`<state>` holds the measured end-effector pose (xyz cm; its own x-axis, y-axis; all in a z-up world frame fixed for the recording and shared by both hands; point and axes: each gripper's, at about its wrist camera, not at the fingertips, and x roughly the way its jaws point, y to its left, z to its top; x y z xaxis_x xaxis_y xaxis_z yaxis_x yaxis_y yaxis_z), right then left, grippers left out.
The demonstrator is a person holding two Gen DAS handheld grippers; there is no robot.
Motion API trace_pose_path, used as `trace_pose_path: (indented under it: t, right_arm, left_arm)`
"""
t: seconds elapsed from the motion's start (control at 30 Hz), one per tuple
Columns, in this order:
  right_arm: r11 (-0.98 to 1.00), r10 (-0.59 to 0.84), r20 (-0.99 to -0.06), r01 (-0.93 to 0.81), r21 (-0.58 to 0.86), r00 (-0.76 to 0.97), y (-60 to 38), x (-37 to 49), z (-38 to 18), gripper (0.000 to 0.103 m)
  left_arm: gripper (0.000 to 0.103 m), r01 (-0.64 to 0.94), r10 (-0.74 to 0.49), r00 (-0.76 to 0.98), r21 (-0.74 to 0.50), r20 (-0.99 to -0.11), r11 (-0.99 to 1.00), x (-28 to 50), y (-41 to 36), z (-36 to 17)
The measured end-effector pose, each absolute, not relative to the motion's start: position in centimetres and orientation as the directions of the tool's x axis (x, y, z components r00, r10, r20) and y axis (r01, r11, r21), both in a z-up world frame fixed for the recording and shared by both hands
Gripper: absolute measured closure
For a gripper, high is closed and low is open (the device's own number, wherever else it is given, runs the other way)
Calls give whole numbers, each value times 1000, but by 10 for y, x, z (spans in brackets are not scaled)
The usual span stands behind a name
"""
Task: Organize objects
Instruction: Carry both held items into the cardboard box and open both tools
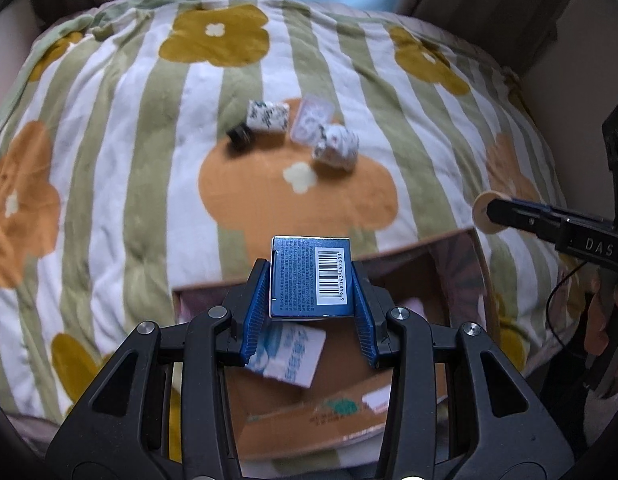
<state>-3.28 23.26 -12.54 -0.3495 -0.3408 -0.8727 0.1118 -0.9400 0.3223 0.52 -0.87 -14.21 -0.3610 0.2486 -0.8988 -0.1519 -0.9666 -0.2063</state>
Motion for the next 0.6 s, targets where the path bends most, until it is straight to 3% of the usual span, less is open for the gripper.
trace_pose_path:
  t: [0.6]
  right_arm:
    - [-963,-257,-938,142,228,-231,216,36,-191,75]
  left_arm:
    - [67,-205,234,-236,-187,-943,-961,62,8,-220]
